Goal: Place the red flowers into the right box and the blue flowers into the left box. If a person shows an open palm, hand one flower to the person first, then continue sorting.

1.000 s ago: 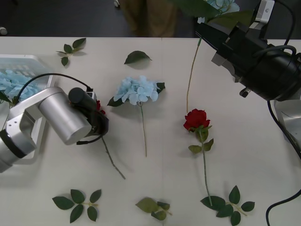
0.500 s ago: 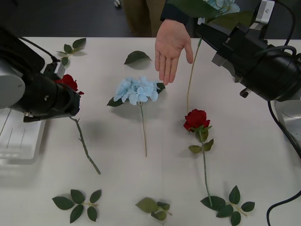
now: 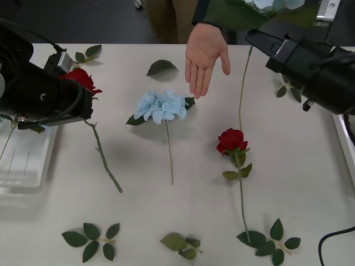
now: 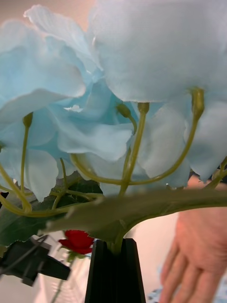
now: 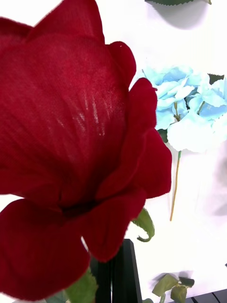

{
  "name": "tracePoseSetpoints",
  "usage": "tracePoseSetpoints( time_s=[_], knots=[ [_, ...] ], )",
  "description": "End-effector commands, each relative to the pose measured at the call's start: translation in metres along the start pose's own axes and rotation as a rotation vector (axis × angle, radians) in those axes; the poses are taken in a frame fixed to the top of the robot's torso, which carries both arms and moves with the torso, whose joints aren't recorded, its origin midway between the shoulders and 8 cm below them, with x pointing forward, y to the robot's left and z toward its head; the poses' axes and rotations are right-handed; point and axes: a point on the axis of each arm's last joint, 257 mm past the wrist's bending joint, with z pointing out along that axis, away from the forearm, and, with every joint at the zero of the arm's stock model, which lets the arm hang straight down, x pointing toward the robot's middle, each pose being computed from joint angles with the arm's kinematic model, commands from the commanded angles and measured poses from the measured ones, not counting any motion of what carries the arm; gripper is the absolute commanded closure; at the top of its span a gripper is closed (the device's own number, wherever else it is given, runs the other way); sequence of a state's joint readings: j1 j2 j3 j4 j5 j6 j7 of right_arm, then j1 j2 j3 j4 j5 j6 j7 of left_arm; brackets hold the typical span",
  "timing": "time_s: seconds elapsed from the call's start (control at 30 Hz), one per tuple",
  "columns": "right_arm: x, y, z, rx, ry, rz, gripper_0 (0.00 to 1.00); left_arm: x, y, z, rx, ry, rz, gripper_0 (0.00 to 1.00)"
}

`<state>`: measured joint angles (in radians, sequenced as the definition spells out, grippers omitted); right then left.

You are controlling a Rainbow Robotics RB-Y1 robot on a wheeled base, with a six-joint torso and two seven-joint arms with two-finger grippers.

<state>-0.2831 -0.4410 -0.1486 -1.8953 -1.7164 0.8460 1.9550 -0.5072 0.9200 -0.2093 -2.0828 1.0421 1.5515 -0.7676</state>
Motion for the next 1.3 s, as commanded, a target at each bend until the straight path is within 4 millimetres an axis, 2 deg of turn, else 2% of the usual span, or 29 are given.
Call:
tracePoseSetpoints(
  time_s=[0.03,0.33,0.5,0.73,1.0,1.17,1.3],
  knots=[
    [-0.035,0.02,-0.018,0.052,-0.006,-0.25,1.0,0.001,-0.003,-0.004,0.008,-0.017,0.046,1.0],
    [-0.069,0.041,-0.021,0.186,-0.067,-0.476,1.0,0.001,-0.003,-0.004,0.007,-0.017,0.047,1.0],
    [-0.083,0.047,-0.008,0.242,-0.14,-0.547,1.0,0.0,-0.005,-0.004,0.012,-0.019,0.051,1.0],
    [-0.098,0.041,0.012,0.308,-0.187,-0.59,1.0,0.0,-0.004,-0.004,0.009,-0.021,0.056,1.0],
    [-0.101,0.024,0.039,0.348,-0.193,-0.618,1.0,0.0,-0.002,-0.004,0.005,-0.022,0.06,1.0],
    [-0.098,0.016,0.044,0.354,-0.201,-0.62,1.0,0.0,-0.003,-0.003,0.005,-0.023,0.061,1.0],
    [-0.098,0.017,0.045,0.351,-0.201,-0.62,1.0,0.0,-0.002,-0.003,0.003,-0.022,0.062,1.0]
  ],
)
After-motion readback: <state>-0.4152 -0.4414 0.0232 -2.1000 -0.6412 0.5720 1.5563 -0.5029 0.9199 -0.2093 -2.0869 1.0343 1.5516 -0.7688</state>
